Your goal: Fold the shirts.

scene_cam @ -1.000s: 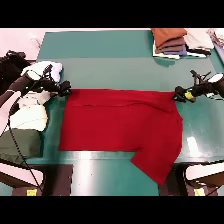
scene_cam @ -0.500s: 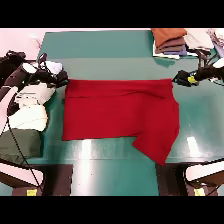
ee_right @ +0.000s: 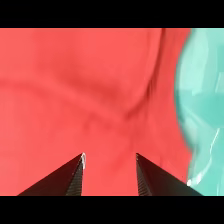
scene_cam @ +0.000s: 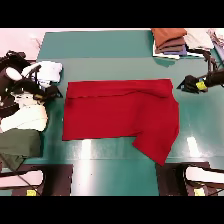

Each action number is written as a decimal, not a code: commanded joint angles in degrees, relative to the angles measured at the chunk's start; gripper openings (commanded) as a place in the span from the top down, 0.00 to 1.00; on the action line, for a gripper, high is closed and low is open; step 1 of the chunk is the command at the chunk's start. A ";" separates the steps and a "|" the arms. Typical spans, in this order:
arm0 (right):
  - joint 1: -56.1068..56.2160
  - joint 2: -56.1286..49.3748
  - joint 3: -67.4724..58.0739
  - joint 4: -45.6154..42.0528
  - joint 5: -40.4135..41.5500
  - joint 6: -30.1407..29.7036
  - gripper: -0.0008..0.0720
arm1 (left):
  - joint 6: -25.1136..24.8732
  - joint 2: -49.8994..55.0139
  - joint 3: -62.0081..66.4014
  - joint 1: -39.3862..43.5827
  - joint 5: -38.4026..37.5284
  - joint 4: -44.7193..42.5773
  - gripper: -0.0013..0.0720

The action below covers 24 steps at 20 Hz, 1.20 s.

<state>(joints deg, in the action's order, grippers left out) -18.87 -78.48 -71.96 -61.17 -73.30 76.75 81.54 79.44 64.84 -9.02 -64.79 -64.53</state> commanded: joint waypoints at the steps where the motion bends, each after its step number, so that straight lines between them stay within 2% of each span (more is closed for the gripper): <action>1: -0.59 9.35 10.32 0.17 -1.40 -0.35 0.49 | -0.35 -11.91 -15.37 -0.33 -2.29 -2.62 0.24; 3: -0.59 13.03 13.88 0.17 -1.29 -0.35 0.49 | 1.46 -17.18 -23.80 -0.31 -2.12 -2.54 0.24; 7: -0.57 17.46 16.70 0.20 -1.29 -0.35 0.49 | 1.51 -22.25 -33.53 -0.31 -0.61 -0.17 0.24; 11: -0.61 19.89 16.70 0.15 -1.60 -0.35 0.49 | 0.61 -22.43 -34.56 5.03 0.24 2.91 0.24; 15: -1.46 20.59 16.72 -0.55 -4.52 -0.37 0.49 | 4.17 -22.43 -34.56 10.80 1.03 2.73 0.24; 16: -2.47 20.61 16.72 -0.55 -5.77 -0.37 0.49 | 4.13 -22.43 -34.53 10.80 0.70 2.69 0.42; 17: -3.65 20.61 16.72 -0.57 -6.69 -0.37 0.49 | 3.74 -22.43 -34.53 10.80 0.61 2.34 0.73; 18: -5.25 20.61 16.72 -2.08 -7.67 -0.37 0.49 | 3.58 -22.43 -34.51 10.80 1.07 2.10 0.93; 21: -7.93 20.63 19.37 -10.58 -11.30 0.20 0.46 | 3.93 -22.45 -33.16 10.64 1.09 2.08 0.95; 22: -8.85 20.63 22.27 -11.06 -11.69 0.22 0.32 | 3.93 -22.45 -32.50 10.64 0.94 2.10 0.95; 23: -9.99 20.61 25.99 -10.86 -11.82 0.20 0.25 | 3.89 -22.45 -32.00 10.62 0.68 2.10 0.95; 24: -10.93 20.61 30.36 -10.80 -11.37 0.20 0.26 | 3.89 -22.45 -31.85 10.62 0.74 2.16 0.95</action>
<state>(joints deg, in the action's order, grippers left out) -27.24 -57.91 -48.66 -69.21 -83.05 76.73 85.30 57.04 32.05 1.45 -63.88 -62.43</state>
